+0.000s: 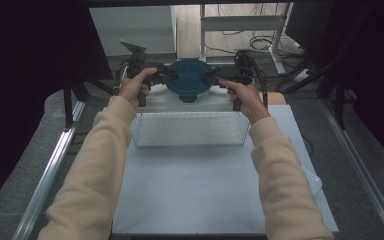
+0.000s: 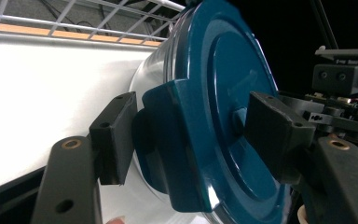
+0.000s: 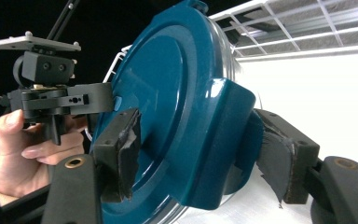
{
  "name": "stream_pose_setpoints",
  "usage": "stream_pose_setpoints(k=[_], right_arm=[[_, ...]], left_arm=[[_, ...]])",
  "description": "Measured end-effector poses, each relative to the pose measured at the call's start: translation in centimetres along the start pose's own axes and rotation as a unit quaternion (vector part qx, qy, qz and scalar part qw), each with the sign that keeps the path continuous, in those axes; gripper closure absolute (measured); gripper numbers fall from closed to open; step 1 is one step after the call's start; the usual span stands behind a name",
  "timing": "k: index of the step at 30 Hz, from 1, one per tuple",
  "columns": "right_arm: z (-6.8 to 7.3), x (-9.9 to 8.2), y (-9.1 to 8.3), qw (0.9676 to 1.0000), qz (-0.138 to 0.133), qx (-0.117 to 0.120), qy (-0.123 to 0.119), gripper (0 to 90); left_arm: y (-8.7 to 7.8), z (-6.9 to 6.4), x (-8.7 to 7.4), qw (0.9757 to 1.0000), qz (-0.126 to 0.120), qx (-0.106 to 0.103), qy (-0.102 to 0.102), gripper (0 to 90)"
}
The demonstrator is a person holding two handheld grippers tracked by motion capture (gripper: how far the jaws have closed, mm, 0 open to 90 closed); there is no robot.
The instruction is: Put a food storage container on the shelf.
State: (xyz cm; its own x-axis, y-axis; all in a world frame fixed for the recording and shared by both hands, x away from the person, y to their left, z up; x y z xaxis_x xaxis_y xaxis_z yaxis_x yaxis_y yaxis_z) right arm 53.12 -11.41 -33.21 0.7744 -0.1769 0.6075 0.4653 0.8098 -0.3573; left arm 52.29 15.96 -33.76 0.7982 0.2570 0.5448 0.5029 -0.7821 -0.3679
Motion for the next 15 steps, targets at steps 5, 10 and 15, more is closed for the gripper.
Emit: stream_pose_setpoints(k=[5, 10, 15], right_arm=[[-0.2, -0.1, 0.4, 1.0, -0.001, -0.006, -0.005, 29.5], [0.4, -0.4, 0.5, 0.9977, -0.023, -0.039, -0.05, 16.6], [1.7, -0.9, -0.6, 0.993, -0.051, -0.06, -0.088, 9.4]], left_arm=[[0.3, 0.3, -0.1, 1.0, -0.007, -0.006, 0.004, 33.9], [0.1, -0.1, -0.5, 0.9979, -0.027, 0.029, 0.052, 23.5], [-1.5, -0.7, -1.0, 0.9929, -0.061, 0.047, 0.09, 17.9]])
Point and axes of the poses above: each handheld gripper's, and its own axes: y roughly forward along the jaws, x roughly out of its top, z roughly to its left, the point moved 3 cm from there along y, roughly forward along the jaws, and after that the axes turned 8 degrees about -z, right-handed, at the moved point
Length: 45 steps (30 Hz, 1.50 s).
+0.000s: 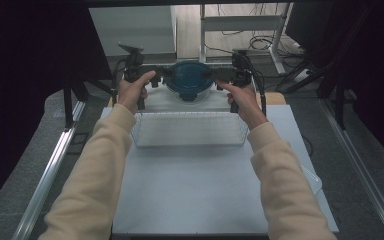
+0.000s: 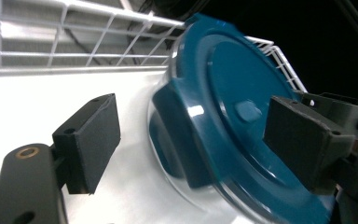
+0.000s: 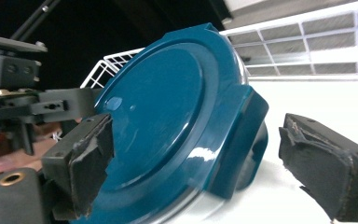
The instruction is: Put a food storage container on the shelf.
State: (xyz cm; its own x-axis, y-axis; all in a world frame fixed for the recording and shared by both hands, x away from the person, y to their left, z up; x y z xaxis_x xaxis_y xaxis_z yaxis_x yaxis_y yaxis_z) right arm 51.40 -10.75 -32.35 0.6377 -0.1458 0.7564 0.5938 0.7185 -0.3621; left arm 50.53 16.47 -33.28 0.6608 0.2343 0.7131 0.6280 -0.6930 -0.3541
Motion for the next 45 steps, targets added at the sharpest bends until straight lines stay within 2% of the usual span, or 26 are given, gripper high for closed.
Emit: stream_pose_setpoints(k=[2, 4, 5, 7, 8, 10, 12, 16, 19, 20, 22, 23, 29, 31, 33, 35, 36, 38, 45], right_arm=[[0.5, -0.3, -0.7, 0.9999, -0.006, -0.001, -0.011, 9.1], [0.9, -0.6, -1.6, 0.9996, -0.014, -0.005, -0.023, 9.1], [1.2, -0.8, -2.2, 0.9993, -0.018, -0.009, -0.032, 9.1], [1.9, -1.5, -3.1, 0.9967, -0.022, -0.029, -0.073, 8.5], [2.3, -2.0, -3.5, 0.9955, -0.018, -0.033, -0.087, 8.5], [2.9, -3.1, -4.4, 0.9939, -0.016, -0.031, -0.105, 8.7], [3.3, -4.3, -5.3, 0.9919, -0.007, -0.027, -0.124, 8.9], [3.7, -6.5, -7.2, 0.9906, 0.004, -0.016, -0.136, 9.6], [3.4, -8.0, -8.6, 0.9887, 0.006, -0.021, -0.149, 10.8], [3.3, -8.5, -9.1, 0.9885, 0.009, -0.021, -0.149, 11.1], [2.9, -9.7, -10.1, 0.9876, 0.01, -0.018, -0.156, 12.6], [2.7, -10.1, -10.3, 0.9868, 0.011, -0.02, -0.161, 13.1], [1.3, -13.2, -12.3, 0.9841, 0.021, -0.023, -0.175, 14.9], [0.8, -14.1, -12.8, 0.9855, 0.025, -0.016, -0.167, 15.2], [0.3, -15.0, -13.2, 0.9878, 0.031, 0.002, -0.153, 15.3], [-0.5, -15.7, -13.3, 0.9892, 0.033, 0.003, -0.143, 15.4], [-0.9, -16.0, -13.4, 0.9892, 0.036, 0.003, -0.142, 15.5], [-1.5, -16.9, -13.5, 0.9888, 0.04, -0.004, -0.143, 15.7], [-3.3, -19.5, -13.7, 0.985, 0.062, -0.023, -0.159, 16.0]], left_arm=[[-1.0, -0.6, -0.3, 0.9998, -0.003, 0.004, 0.021, 17.9], [-1.9, -1.6, -1.0, 0.9992, -0.006, -0.006, 0.04, 18.0], [-2.4, -2.1, -1.4, 0.9981, -0.004, 0.001, 0.061, 18.0], [-3.2, -2.8, -2.5, 0.995, -0.003, 0.019, 0.098, 18.4], [-3.5, -3.0, -3.1, 0.9941, -0.003, 0.021, 0.107, 19.2], [-4.1, -3.3, -4.3, 0.9934, 0.0, 0.013, 0.114, 19.1], [-4.7, -3.5, -5.6, 0.9918, 0.004, 0.018, 0.127, 19.1], [-6.1, -3.8, -8.0, 0.9904, 0.01, 0.008, 0.138, 19.4], [-7.2, -3.5, -10.1, 0.9884, 0.005, 0.011, 0.151, 19.8], [-7.3, -3.3, -10.9, 0.9887, 0.01, 0.012, 0.149, 20.4], [-7.6, -2.8, -12.4, 0.9898, 0.018, -0.004, 0.141, 20.2], [-7.8, -2.6, -13.1, 0.9898, 0.018, -0.003, 0.141, 20.3], [-8.7, -1.9, -16.8, 0.9865, 0.029, 0.009, 0.161, 22.2], [-8.8, -1.6, -17.9, 0.9861, 0.03, 0.012, 0.163, 22.8], [-8.6, -1.3, -19.1, 0.9856, 0.039, 0.011, 0.164, 22.9], [-8.4, -0.9, -20.2, 0.9856, 0.048, 0.017, 0.161, 23.1], [-8.3, -0.7, -20.7, 0.9849, 0.054, 0.02, 0.163, 23.0], [-8.3, -0.2, -21.5, 0.9857, 0.054, 0.025, 0.158, 23.2], [-8.0, 0.6, -23.2, 0.9849, 0.074, 0.036, 0.153, 23.3]])
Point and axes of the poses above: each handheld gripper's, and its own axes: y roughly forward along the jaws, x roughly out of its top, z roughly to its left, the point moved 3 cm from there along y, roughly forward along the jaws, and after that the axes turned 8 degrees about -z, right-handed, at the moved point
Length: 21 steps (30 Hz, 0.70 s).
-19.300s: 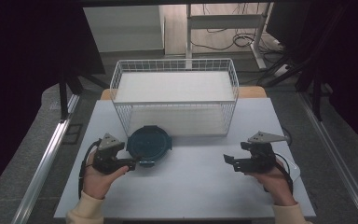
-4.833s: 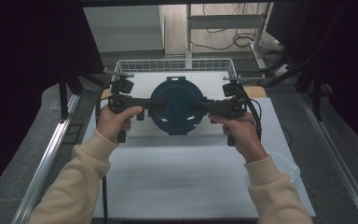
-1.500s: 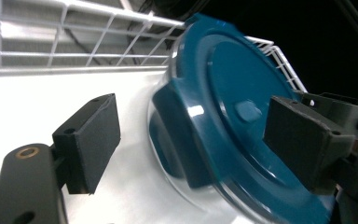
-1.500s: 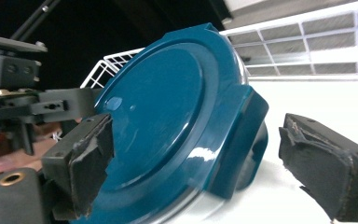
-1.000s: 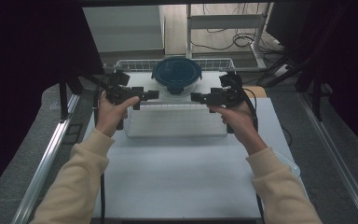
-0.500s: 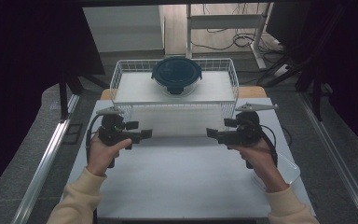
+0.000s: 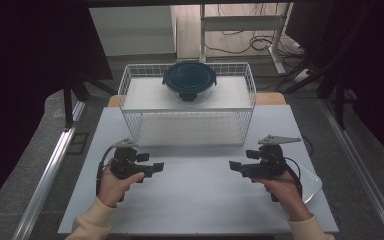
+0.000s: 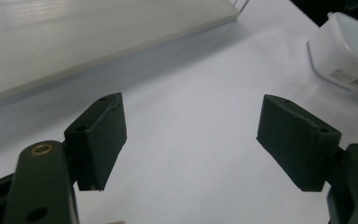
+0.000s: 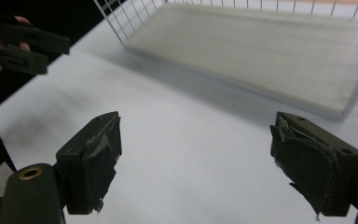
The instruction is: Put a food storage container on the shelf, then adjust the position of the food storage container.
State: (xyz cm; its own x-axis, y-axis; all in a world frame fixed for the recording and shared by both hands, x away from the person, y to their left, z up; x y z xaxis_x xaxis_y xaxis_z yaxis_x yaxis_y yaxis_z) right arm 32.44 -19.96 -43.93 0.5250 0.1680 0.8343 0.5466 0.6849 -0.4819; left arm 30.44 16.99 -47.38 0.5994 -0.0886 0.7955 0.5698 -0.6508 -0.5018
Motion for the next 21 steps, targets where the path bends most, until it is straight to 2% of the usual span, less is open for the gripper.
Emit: stream_pose_setpoints(k=[16, 21], right_arm=[[-0.27, -0.96, 0.23, 0.9998, 0.012, -0.011, -0.013, 16.9], [0.07, -0.97, -0.13, 0.9997, 0.011, -0.014, -0.018, 16.9]], left_arm=[[-0.29, 0.37, -0.65, 0.9998, 0.002, 0.015, -0.01, 23.4], [-0.22, 0.25, -0.76, 0.9999, 0.004, 0.009, -0.014, 22.9]])
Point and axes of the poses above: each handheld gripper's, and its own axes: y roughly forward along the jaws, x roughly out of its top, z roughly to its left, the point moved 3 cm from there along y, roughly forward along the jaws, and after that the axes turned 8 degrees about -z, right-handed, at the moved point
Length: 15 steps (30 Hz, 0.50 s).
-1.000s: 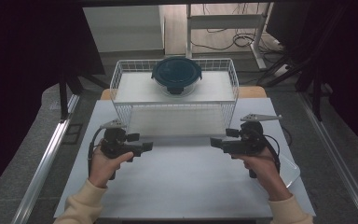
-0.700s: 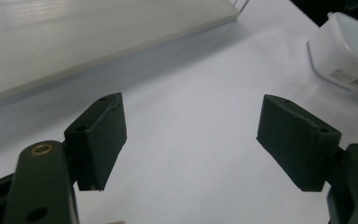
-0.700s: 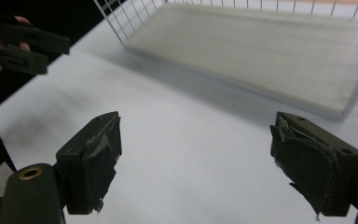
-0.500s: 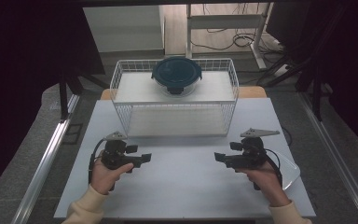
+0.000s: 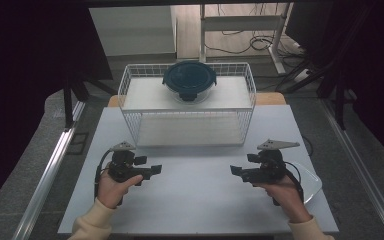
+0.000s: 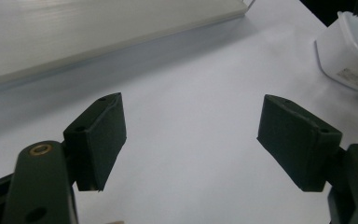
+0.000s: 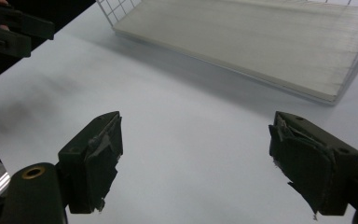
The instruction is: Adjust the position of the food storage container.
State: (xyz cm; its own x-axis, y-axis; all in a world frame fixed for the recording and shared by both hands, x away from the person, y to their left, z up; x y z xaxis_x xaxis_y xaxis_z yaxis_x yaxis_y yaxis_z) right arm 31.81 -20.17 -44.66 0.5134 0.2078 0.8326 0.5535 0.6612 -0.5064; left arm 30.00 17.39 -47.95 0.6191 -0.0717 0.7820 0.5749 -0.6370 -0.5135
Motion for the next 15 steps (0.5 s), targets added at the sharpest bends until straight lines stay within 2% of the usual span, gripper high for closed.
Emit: stream_pose_setpoints(k=[5, 9, 12, 15], right_arm=[[-0.2, -0.2, -0.6, 0.9999, -0.002, -0.013, 0.002, 19.0], [-0.9, -0.5, -1.1, 0.9996, 0.004, -0.027, -0.006, 20.5], [-1.6, -0.2, -2.2, 0.9992, 0.0, -0.04, -0.007, 22.6], [-2.6, 0.0, -3.7, 0.9978, -0.008, -0.065, -0.007, 24.4]], left_arm=[[0.4, -0.1, -0.5, 0.9999, 0.013, -0.001, 0.008, 22.9], [0.4, -0.2, -0.6, 0.9998, 0.017, -0.001, 0.014, 22.7], [0.5, -0.4, -0.7, 0.9996, 0.019, 0.0, 0.02, 22.7], [0.7, -0.3, -0.9, 0.9994, 0.025, 0.002, 0.023, 22.7]])
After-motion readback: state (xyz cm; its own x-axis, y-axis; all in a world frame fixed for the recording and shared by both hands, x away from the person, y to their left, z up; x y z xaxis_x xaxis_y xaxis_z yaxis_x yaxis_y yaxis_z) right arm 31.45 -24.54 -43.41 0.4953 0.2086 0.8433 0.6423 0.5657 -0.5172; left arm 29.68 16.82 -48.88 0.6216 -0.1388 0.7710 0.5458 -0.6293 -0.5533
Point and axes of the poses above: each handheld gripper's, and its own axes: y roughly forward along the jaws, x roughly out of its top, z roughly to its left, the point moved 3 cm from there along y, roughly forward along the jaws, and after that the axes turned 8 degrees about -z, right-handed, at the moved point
